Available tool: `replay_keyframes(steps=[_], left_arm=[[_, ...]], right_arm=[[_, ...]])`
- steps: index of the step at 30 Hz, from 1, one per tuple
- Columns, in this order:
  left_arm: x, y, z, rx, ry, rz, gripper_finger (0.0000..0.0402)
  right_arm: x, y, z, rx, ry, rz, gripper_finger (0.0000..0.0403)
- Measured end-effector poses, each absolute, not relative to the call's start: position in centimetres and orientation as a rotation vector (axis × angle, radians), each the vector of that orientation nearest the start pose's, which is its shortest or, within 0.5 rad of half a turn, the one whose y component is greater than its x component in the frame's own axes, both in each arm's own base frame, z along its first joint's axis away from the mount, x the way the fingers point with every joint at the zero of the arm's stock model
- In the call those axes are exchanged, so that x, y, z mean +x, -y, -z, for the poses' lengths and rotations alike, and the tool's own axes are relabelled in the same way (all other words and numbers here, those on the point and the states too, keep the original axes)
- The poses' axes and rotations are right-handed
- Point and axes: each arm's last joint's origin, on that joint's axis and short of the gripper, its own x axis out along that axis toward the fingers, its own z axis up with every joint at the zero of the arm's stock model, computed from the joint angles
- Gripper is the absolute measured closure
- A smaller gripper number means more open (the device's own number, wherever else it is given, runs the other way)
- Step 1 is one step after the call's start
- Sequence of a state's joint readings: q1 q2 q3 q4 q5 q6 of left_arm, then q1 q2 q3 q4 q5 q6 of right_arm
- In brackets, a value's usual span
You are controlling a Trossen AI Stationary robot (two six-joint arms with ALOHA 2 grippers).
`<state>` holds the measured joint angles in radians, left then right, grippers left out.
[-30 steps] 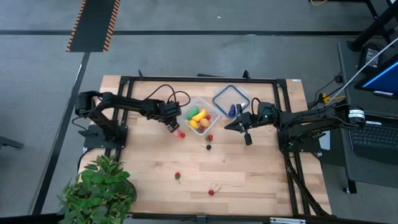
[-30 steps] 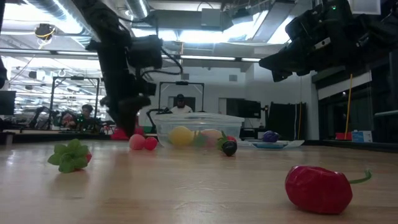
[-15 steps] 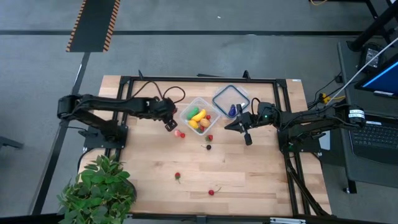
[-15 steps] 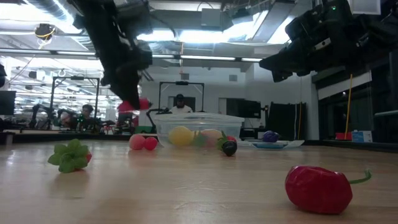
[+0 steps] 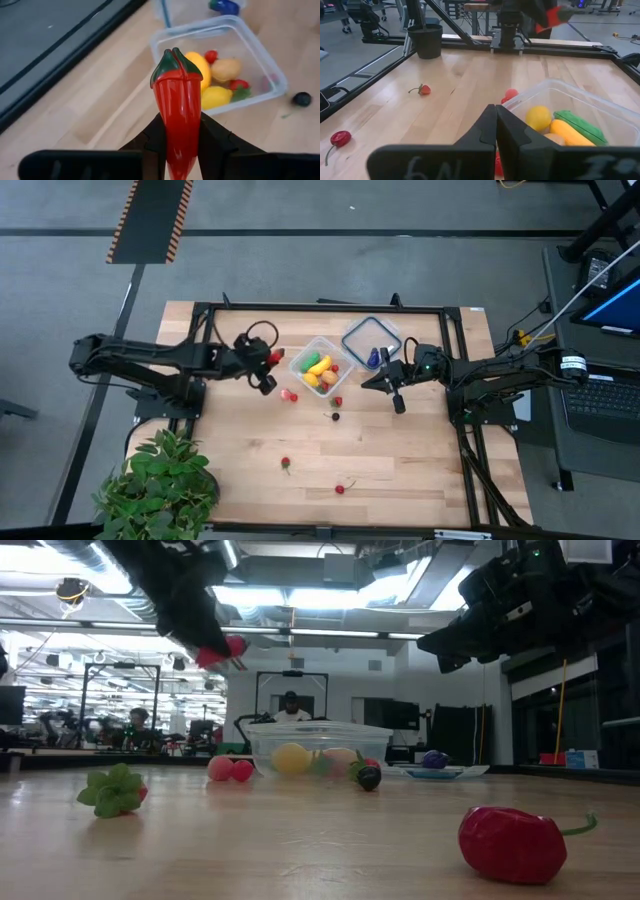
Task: Pick and placing Produce into tupperware
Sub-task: Put the red chili pepper into the transparent container
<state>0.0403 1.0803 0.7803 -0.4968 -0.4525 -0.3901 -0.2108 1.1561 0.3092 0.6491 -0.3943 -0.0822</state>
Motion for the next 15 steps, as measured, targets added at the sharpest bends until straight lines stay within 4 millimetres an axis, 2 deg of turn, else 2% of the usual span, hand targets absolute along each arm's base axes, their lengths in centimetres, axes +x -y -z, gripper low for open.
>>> replay_keyframes(steps=[8,15], left_arm=[[21.4,-0.4,-22.4,-0.178,-0.55,-0.505,0.0333],[21.7,0.4,-21.7,-0.151,-0.411,-0.385,0.0333]], right_arm=[[21.1,3.4,-18.1,-0.016,-0.199,-0.191,0.0398],[21.1,3.4,-18.0,-0.014,-0.205,-0.192,0.0398]])
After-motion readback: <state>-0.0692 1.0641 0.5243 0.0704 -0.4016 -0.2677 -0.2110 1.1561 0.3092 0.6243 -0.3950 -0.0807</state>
